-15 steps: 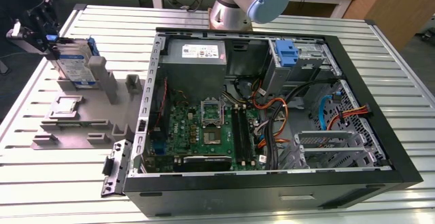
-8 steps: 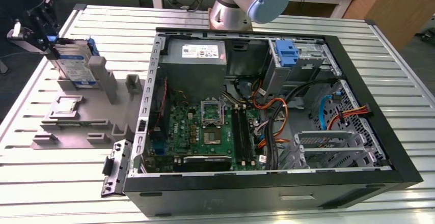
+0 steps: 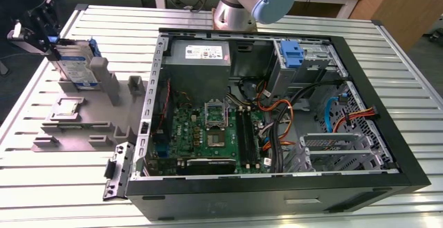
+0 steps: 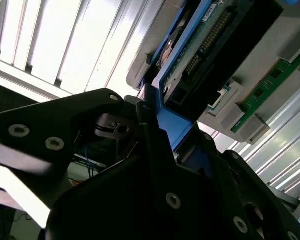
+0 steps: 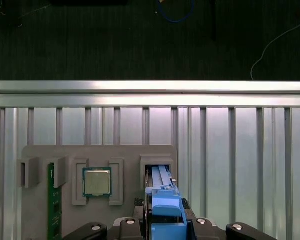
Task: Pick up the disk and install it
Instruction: 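Reach for the disk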
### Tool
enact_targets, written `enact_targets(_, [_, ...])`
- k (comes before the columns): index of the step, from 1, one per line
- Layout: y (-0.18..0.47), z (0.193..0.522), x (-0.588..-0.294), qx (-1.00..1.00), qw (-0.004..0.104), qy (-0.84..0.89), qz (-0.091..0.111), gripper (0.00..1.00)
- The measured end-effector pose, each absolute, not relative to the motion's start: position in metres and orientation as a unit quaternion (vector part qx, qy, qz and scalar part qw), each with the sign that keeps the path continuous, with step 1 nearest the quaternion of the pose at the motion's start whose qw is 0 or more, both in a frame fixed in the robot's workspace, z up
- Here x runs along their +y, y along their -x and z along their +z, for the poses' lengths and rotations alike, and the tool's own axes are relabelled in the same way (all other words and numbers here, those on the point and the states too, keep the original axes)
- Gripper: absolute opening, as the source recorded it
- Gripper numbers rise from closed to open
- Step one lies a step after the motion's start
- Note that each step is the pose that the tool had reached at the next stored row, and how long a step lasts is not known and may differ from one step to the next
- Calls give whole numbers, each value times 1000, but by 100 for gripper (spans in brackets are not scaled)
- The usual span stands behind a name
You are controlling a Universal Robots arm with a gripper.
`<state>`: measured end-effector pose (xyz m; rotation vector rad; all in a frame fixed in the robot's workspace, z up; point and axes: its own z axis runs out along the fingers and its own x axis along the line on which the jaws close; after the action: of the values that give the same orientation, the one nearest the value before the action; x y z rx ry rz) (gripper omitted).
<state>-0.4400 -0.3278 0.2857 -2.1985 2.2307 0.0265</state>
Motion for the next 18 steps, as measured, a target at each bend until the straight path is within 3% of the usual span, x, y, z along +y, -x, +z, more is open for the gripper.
enact_targets(18, [440, 297, -328, 712, 5, 702, 8, 37])
